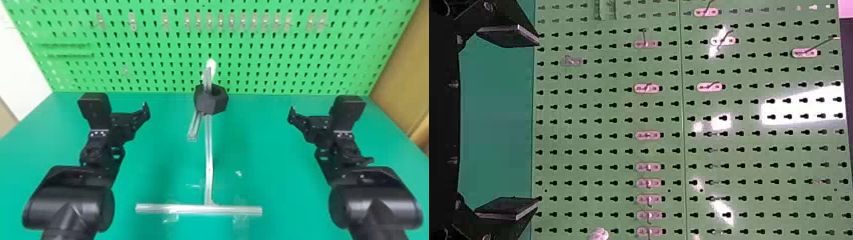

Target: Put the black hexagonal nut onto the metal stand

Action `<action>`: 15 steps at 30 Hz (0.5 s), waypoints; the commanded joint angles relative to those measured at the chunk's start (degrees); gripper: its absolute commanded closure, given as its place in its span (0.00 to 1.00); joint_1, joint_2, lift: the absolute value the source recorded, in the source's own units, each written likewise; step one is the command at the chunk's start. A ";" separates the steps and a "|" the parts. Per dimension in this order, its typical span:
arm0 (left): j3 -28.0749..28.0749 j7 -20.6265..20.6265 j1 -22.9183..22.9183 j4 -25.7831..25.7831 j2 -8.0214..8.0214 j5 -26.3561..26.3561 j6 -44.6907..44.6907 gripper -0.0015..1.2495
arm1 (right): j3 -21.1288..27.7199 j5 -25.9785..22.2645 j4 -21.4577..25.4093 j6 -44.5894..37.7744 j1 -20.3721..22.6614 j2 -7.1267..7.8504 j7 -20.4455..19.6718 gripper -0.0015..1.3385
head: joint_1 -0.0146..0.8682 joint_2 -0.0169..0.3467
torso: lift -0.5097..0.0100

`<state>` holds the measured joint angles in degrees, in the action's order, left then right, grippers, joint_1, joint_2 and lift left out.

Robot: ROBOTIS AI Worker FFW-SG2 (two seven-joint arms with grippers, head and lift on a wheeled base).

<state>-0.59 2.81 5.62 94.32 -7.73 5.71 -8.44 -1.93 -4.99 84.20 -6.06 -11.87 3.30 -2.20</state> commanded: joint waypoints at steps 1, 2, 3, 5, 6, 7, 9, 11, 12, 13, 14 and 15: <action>-0.03 0.00 0.01 -0.02 0.00 0.01 0.00 0.12 | 0.00 -0.02 0.00 0.00 0.00 -0.05 0.00 0.05 | 0.80 0.27 | 0.98; -0.03 0.00 0.01 0.07 0.00 -0.08 0.00 0.12 | 0.00 -0.02 0.00 0.00 0.00 0.04 0.00 0.05 | 0.80 0.27 | 0.98; -0.03 0.00 0.01 0.07 0.00 -0.08 0.00 0.12 | 0.00 -0.02 0.00 0.00 0.00 0.04 0.00 0.05 | 0.80 0.27 | 0.98; -0.03 0.00 0.01 -0.02 0.00 -0.08 0.00 0.12 | 0.00 -0.02 0.00 0.00 0.00 0.04 0.00 0.05 | 0.80 0.27 | 0.98; -0.03 0.00 0.01 -0.02 0.00 -0.08 0.00 0.12 | 0.00 -0.02 0.00 0.00 0.00 -0.05 0.00 0.05 | 0.80 0.27 | 0.98; -0.03 0.00 0.01 -0.02 0.00 -0.08 0.00 0.12 | 0.00 -0.02 0.00 0.00 0.00 0.04 0.00 0.05 | 0.80 0.27 | 0.98; 0.06 0.00 0.01 0.07 0.00 -0.08 0.00 0.12 | 0.00 -0.02 0.00 0.00 0.00 -0.05 0.00 0.05 | 0.80 0.27 | 0.98; 0.06 0.00 0.01 -0.02 0.00 -0.08 0.00 0.12 | 0.00 -0.02 0.00 0.00 0.00 -0.05 0.00 0.05 | 0.80 0.27 | 0.98; 0.06 0.00 0.01 -0.02 0.00 -0.08 0.00 0.12 | 0.00 -0.11 0.00 0.00 0.00 0.04 0.00 0.05 | 0.80 0.27 | 0.98; 0.06 0.00 0.01 -0.02 0.00 -0.08 0.00 0.12 | 0.00 -0.02 0.00 0.00 0.00 0.04 0.00 0.05 | 0.80 0.27 | 0.98; 0.06 0.00 0.01 -0.02 0.00 -0.08 0.00 0.12 | 0.00 -0.11 0.00 0.00 0.00 0.04 0.09 0.05 | 0.80 0.27 | 0.98; 0.06 0.00 0.01 -0.02 0.00 -0.08 0.00 0.12 | 0.00 -0.11 0.00 0.00 0.00 0.04 0.00 0.05 | 0.80 0.27 | 0.98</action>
<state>-0.53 2.81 5.63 94.32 -7.73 5.62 -8.44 -1.93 -5.04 84.20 -6.06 -11.87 3.30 -2.19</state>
